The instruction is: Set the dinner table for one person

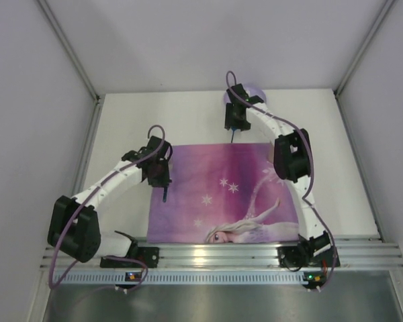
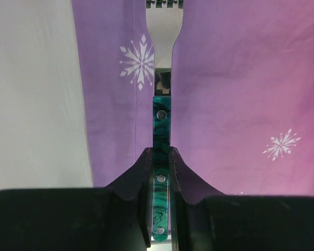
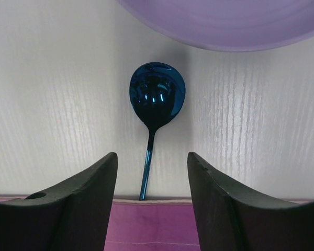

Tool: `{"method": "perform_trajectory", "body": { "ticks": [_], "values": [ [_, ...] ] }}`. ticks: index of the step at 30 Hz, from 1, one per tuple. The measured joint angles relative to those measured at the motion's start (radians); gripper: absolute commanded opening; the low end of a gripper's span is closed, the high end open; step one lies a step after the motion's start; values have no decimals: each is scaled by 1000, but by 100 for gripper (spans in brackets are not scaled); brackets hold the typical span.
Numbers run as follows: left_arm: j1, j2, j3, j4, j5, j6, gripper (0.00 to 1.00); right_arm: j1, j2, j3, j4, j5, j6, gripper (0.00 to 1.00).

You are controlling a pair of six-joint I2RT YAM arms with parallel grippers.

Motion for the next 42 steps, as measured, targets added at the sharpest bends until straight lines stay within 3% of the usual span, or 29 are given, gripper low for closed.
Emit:
{"method": "perform_trajectory", "body": {
  "ticks": [5, 6, 7, 10, 14, 23, 34, 42],
  "values": [
    [-6, -2, -69, 30, 15, -51, 0, 7, 36, 8, -3, 23, 19, 51],
    [-6, -2, -83, 41, 16, -60, 4, 11, 43, 8, -4, 26, 23, 51],
    [-6, -2, -100, 53, 18, -71, 17, 14, 50, 10, -5, 35, 25, 48],
    [-6, -2, -138, 66, 20, -86, 43, 28, 52, 14, -5, 41, 31, 40],
    [-6, 0, -179, 79, 28, -103, 63, 45, 68, 34, -17, 76, 31, 27],
    [-6, 33, -181, 99, 32, -115, 64, 50, 107, 104, -47, 109, 34, 1],
    [-6, 60, -161, 91, 14, -113, 63, 50, 115, 117, -29, 101, 35, 0],
    [-6, 113, -99, 87, 14, -101, 63, 53, 123, 156, 85, -20, 45, 0]
  ]
}}
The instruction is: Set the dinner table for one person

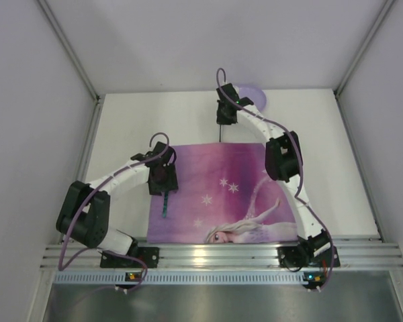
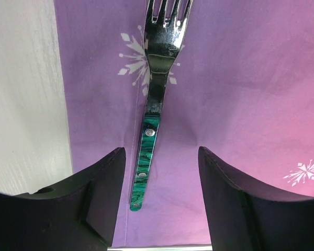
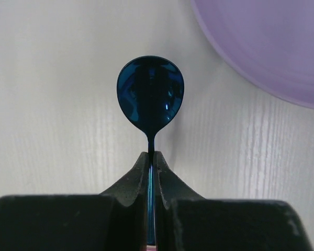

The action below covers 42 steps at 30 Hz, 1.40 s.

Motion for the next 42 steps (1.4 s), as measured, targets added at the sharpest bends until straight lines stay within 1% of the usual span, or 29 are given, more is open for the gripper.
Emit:
{"method": "perform_trajectory", "body": {
  "ticks": [6, 11, 18, 21, 23, 25, 27, 32, 36, 39, 42],
  "values": [
    [0, 13, 18, -8, 0, 6, 63, 4, 0, 40, 118, -37, 18, 0],
    [0, 13, 19, -18, -3, 10, 64, 5, 0, 61, 179, -39, 21, 0],
    [0, 13, 42, -35, -33, 12, 66, 3, 0, 105, 200, -32, 12, 0],
    [0, 14, 58, -38, -43, 15, 66, -4, -13, 105, 192, -31, 5, 0],
    [0, 18, 74, -42, -58, 18, 66, -8, -51, 67, 184, -31, 3, 0],
    [0, 29, 97, -50, -72, 19, 66, -10, -133, -24, 176, -34, 3, 0],
    [0, 51, 125, -53, -87, 22, 66, -10, -259, -168, 175, -37, 3, 0],
    [0, 133, 200, -50, -93, 26, 66, -9, -684, -620, 182, -33, -18, 0],
    [0, 193, 254, -41, -89, 37, 66, -9, -976, -940, 174, -24, -36, 0],
    [0, 228, 291, -34, -84, 52, 66, -7, -1101, -1152, 171, -26, -32, 0],
    [0, 260, 320, -30, -77, 64, 65, -3, -1137, -1320, 168, -32, -21, 0]
  ]
}}
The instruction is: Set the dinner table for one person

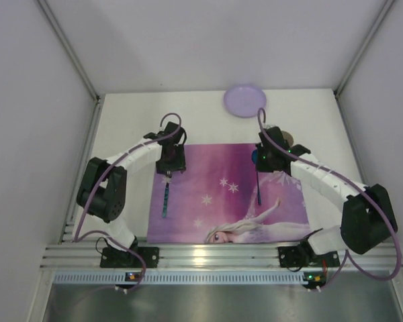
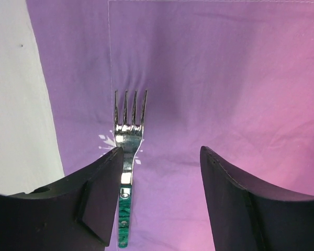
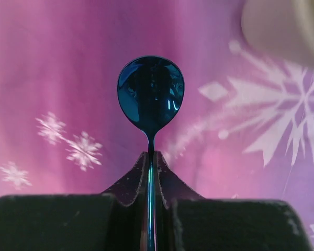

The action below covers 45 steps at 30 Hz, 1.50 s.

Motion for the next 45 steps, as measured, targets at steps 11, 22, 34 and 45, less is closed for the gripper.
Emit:
{"method": "perform_trajectory", "body": {
  "ticks": [11, 22, 34, 45],
  "values": [
    [-1, 40, 55, 0, 10, 33, 65, 2, 16, -159, 22, 58, 26, 0],
    [-1, 40, 54, -5, 10, 41, 64, 5, 118, -147, 21, 135, 75, 48],
    [-1, 40, 55, -4, 11, 42, 64, 28, 118, 234, -105, 41, 0, 66],
    [-1, 57, 96, -4, 11, 49, 64, -77, 653, 1049, -127, -4, 4, 70]
  ]
}}
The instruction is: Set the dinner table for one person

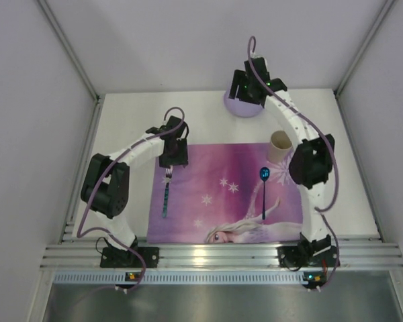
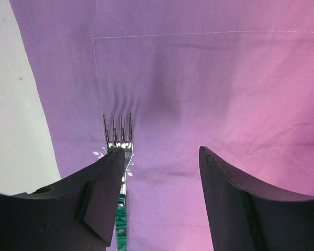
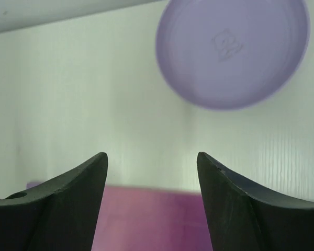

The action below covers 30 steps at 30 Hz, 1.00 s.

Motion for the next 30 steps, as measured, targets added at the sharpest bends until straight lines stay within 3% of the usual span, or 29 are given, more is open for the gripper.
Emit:
{"method": "perform_trajectory", "body": {
  "ticks": [2, 6, 12, 19, 28, 30],
  "values": [
    [0, 0, 2, -1, 0, 2, 64, -48, 183, 192, -32, -4, 15, 73],
    [0, 0, 2, -4, -1, 2, 64, -128, 389, 350, -59, -5, 37, 76],
    [0, 0, 6, -25, -5, 3, 64, -217, 456, 352, -100, 31, 54, 76],
    [0, 17, 43, -47, -13, 3, 64, -235, 477, 378, -104, 52, 48, 74],
    [0, 95, 122, -86, -16, 2, 64, -231, 594, 450, -96, 79, 29, 58],
    [0, 111, 147, -98, -16, 2, 64, -231, 612, 459, -91, 94, 21, 44]
  ]
}}
